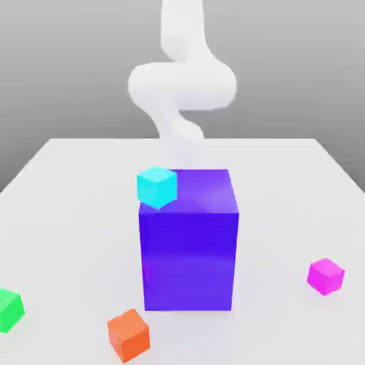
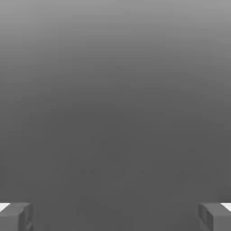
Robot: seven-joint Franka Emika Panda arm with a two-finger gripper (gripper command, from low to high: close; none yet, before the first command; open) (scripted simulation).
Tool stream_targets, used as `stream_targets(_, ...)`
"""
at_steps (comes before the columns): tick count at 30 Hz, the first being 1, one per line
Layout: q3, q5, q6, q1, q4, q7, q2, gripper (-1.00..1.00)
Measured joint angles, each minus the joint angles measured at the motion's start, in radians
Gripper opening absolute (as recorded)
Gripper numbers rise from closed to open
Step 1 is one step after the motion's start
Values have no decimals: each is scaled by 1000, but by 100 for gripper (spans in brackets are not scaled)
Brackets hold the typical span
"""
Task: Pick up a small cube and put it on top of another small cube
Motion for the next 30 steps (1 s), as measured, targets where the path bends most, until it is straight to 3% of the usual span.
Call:
stream_targets(14,42,-28,240,317,-166,-615,462,0)
stream_targets(25,145,-51,426,502,-296,-1090,821,0)
stream_targets(30,118,-124,552,543,-287,-1104,998,0)
